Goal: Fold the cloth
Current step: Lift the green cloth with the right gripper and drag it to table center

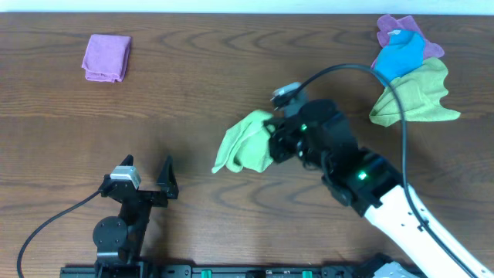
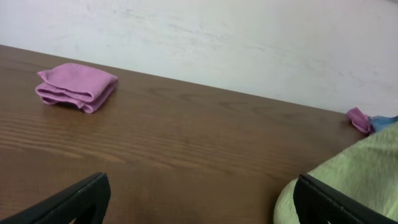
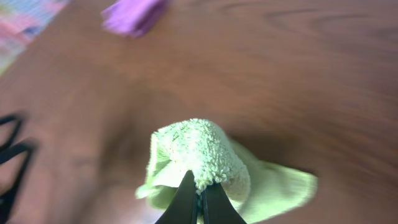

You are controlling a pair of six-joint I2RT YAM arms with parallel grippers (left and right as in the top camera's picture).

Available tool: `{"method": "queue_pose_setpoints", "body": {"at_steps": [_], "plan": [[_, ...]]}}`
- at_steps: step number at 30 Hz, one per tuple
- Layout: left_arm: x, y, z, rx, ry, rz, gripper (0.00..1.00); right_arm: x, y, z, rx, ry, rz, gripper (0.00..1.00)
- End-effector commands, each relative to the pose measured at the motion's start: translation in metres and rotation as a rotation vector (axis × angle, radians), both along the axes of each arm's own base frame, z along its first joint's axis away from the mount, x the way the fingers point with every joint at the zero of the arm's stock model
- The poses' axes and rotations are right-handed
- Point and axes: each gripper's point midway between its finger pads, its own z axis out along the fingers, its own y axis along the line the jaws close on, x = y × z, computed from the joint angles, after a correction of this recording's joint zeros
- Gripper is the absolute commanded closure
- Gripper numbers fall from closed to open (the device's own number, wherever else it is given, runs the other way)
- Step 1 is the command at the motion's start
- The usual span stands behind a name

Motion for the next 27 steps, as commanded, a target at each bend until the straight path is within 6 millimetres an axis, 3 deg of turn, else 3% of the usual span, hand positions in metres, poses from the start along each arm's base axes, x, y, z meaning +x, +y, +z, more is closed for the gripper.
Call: {"method": "queue_pose_setpoints", "body": {"at_steps": [1,3,5,10,12,14,16,17,18,20,21,22,27], "plan": [[0.000,0.000,-0.018,0.004,0.050,0.002,0.05,0.019,-0.021,0.014,0.005,-0.031,-0.126,0.98],[0.000,0.000,-0.018,0.004,0.050,0.002,0.05,0.010,-0.002,0.018,0.063,-0.014,-0.034,0.99],[0.000,0.000,-0.018,0.004,0.050,0.002,0.05,-0.009,0.031,0.030,0.160,-0.004,0.124,0.98],[0.000,0.000,-0.018,0.004,0.050,0.002,0.05,-0.074,0.104,0.084,0.421,-0.007,0.489,0.98],[0.000,0.000,-0.018,0.004,0.050,0.001,0.05,-0.101,0.120,0.106,0.486,-0.026,0.624,0.99],[0.000,0.000,-0.018,0.004,0.050,0.001,0.04,-0.104,0.121,0.111,0.493,-0.033,0.638,0.99],[0.000,0.000,-0.018,0.004,0.049,0.001,0.05,-0.084,0.112,0.101,0.439,-0.065,0.568,0.99],[0.000,0.000,-0.018,0.004,0.050,0.002,0.05,-0.049,0.090,0.079,0.346,-0.059,0.391,0.99],[0.000,0.000,-0.018,0.004,0.050,0.001,0.05,-0.010,0.056,0.050,0.229,-0.038,0.160,0.99],[0.000,0.000,-0.018,0.004,0.050,0.001,0.05,0.033,0.006,0.017,0.102,-0.012,-0.143,0.99],[0.000,0.000,-0.018,0.004,0.050,0.002,0.05,0.053,-0.025,-0.001,0.042,0.007,-0.308,0.72],[0.000,0.000,-0.018,0.004,0.049,0.002,0.05,0.064,-0.042,-0.015,0.010,0.025,-0.388,0.03],[0.000,0.000,-0.018,0.004,0.050,0.002,0.05,0.076,-0.052,-0.060,-0.026,0.158,-0.380,0.01]]}}
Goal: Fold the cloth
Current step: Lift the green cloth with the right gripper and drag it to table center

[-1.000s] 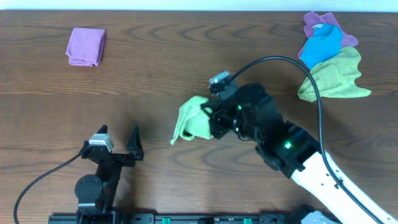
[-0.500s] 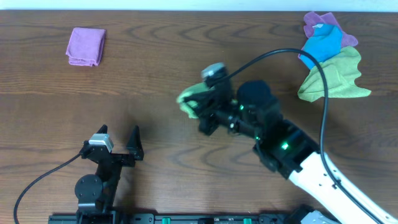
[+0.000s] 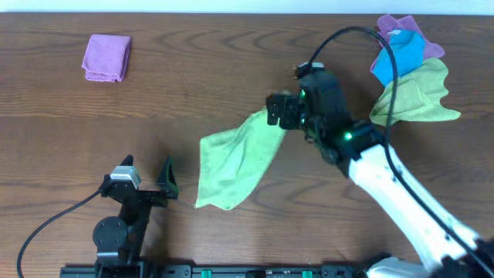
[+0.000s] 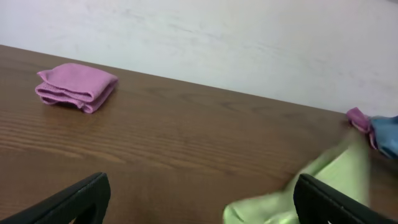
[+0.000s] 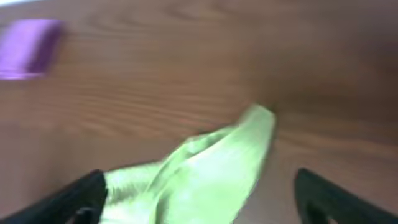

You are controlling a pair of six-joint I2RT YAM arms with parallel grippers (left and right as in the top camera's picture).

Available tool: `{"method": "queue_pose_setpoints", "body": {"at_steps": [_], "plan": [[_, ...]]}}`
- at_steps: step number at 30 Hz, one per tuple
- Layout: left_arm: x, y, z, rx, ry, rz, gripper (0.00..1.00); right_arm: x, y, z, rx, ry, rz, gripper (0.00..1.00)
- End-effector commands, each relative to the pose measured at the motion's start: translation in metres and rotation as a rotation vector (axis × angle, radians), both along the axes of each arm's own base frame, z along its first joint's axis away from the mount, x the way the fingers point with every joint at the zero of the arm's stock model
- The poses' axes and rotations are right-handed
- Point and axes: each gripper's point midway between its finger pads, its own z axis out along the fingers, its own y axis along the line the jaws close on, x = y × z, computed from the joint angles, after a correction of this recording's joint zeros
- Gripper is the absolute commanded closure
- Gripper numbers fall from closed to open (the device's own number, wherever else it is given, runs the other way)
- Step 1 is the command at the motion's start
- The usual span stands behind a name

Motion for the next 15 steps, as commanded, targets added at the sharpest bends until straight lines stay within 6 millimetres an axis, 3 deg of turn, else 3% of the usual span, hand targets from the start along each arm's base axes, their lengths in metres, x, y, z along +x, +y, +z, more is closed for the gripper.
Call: {"method": "queue_pose_setpoints", "body": {"at_steps": [1,4,5,6,8,9,13,15], "plan": [[0.000,0.000,-0.018,0.004,0.050,0.002,0.05,0.004,-0.006,-0.007,-0.017,0.015,-0.013,0.01],[0.000,0.000,-0.018,0.004,0.050,0.002,0.05,-0.003,0.009,-0.006,-0.012,0.013,0.117,0.01],[0.000,0.000,-0.018,0.004,0.050,0.001,0.05,-0.007,0.015,-0.005,0.011,0.022,0.148,0.13],[0.000,0.000,-0.018,0.004,0.050,0.002,0.05,-0.010,0.020,-0.005,0.033,0.033,0.173,0.19],[0.000,0.000,-0.018,0.004,0.050,0.002,0.05,-0.030,0.044,-0.004,0.090,0.058,0.353,0.38],[0.000,0.000,-0.018,0.004,0.050,0.002,0.05,-0.038,0.051,-0.006,0.089,0.067,0.415,0.34],[0.000,0.000,-0.018,0.004,0.050,0.002,0.04,-0.072,0.060,-0.048,-0.043,0.210,0.467,0.32],[0.000,0.000,-0.018,0.004,0.050,0.001,0.05,-0.082,0.074,-0.060,-0.063,0.236,0.510,0.34]]}}
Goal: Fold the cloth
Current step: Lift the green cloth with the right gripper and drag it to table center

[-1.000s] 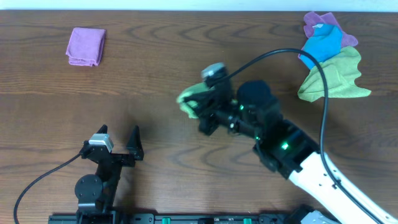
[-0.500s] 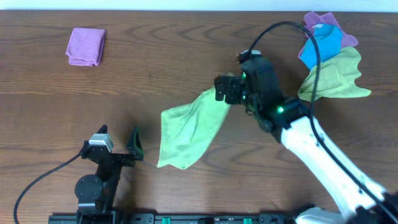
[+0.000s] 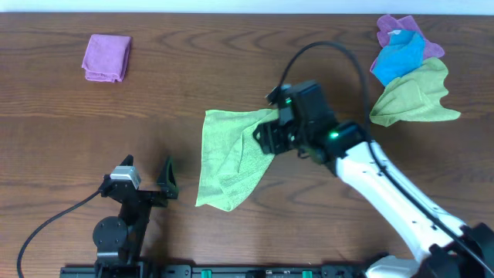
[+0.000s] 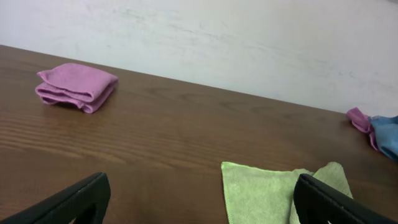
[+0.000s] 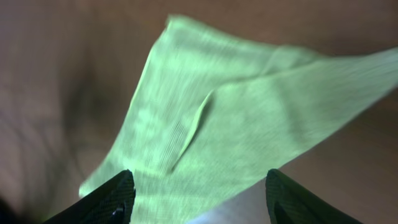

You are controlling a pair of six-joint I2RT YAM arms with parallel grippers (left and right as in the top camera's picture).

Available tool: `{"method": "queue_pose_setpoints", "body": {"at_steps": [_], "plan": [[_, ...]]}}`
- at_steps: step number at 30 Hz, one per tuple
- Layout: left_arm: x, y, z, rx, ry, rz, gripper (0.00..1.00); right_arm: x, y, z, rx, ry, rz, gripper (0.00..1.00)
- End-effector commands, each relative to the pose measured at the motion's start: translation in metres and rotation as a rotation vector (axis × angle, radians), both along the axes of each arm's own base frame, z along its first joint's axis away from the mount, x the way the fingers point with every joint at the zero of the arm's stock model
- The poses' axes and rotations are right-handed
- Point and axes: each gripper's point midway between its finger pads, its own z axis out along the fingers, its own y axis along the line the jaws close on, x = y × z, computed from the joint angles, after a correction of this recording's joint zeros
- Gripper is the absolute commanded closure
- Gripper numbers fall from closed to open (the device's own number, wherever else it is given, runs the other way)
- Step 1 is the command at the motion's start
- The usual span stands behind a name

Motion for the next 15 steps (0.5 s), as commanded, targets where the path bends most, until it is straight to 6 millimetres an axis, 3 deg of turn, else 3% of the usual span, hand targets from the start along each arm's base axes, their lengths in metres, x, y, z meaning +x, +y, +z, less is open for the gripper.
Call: {"method": "queue_pose_setpoints", "body": {"at_steps": [1,5,9,15], "plan": [[0.000,0.000,-0.018,0.004,0.050,0.001,0.05,-0.016,0.024,-0.020,-0.032,0.024,0.107,0.34],[0.000,0.000,-0.018,0.004,0.050,0.001,0.05,-0.034,0.043,-0.053,-0.084,0.086,0.162,0.39],[0.000,0.000,-0.018,0.004,0.050,0.001,0.05,-0.039,0.045,-0.086,-0.127,0.164,0.147,0.39],[0.000,0.000,-0.018,0.004,0.050,0.001,0.05,-0.029,0.057,-0.102,-0.100,0.155,0.141,0.38]]}}
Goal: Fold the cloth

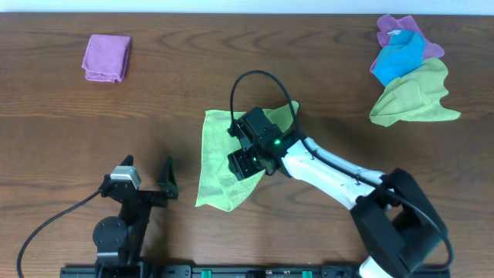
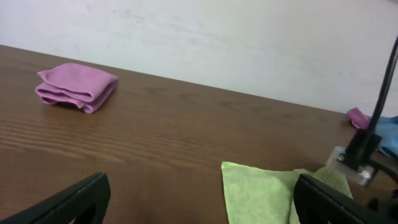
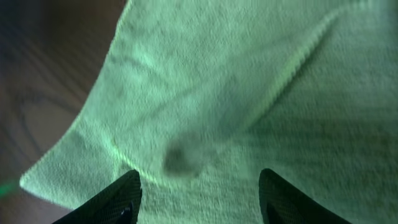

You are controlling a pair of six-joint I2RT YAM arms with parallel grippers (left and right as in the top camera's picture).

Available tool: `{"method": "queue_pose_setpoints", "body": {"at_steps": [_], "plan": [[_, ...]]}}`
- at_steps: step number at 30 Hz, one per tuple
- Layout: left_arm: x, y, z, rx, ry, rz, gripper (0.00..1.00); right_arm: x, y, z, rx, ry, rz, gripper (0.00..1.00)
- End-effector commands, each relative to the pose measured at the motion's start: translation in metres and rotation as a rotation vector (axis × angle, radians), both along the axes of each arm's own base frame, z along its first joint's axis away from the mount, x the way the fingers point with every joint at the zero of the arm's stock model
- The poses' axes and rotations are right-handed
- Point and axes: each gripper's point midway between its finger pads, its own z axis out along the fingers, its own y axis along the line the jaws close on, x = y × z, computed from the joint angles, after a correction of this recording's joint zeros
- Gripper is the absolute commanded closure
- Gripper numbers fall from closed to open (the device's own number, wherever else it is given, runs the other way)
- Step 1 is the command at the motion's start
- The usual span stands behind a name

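A light green cloth (image 1: 218, 166) lies spread on the brown table, with a raised crease across it (image 3: 292, 62). My right gripper (image 1: 245, 161) hovers low over the cloth's middle, open, both fingertips (image 3: 118, 199) just above the fabric with nothing held. The cloth fills the right wrist view (image 3: 205, 93). My left gripper (image 1: 147, 179) rests open near the front edge, left of the cloth; the cloth's near corner (image 2: 261, 193) shows between its fingers (image 2: 68, 199).
A folded purple cloth (image 1: 106, 56) lies at the far left, also seen from the left wrist (image 2: 76, 86). A pile of purple, blue and olive cloths (image 1: 411, 71) sits at the far right. The right arm's black cable (image 1: 262, 85) loops over the cloth.
My right gripper has moved left and down, from the cloth's right edge to just above its middle. The cloth lies as it did. The left arm has not moved.
My right gripper first held the green cloth bunched up above the table's centre. Then the cloth hung stretched out from it, trailing to the left. Then it lay spread on the table with the gripper open beside it, and now the gripper is over its middle.
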Motion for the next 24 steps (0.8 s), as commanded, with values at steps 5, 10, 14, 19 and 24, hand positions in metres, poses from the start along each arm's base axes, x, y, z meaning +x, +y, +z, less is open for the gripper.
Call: {"method": "queue_pose_setpoints", "body": {"at_steps": [5,10,14,19,24], "plan": [[0.000,0.000,-0.018,0.004,0.050,0.002,0.05,0.006,0.010,-0.012,0.026,0.010,-0.030,0.39],[0.000,0.000,-0.018,0.004,0.050,0.002,0.05,0.003,0.017,-0.017,0.054,0.036,-0.012,0.56],[0.000,0.000,-0.018,0.004,0.050,0.001,0.05,0.003,0.017,-0.018,0.055,0.040,-0.018,0.92],[0.000,0.000,-0.018,0.004,0.050,0.002,0.05,0.000,0.004,-0.014,-0.002,0.094,-0.038,0.99],[0.000,0.000,-0.018,0.004,0.050,0.001,0.05,0.013,-0.055,0.019,-0.283,0.065,-0.138,0.99]]}}
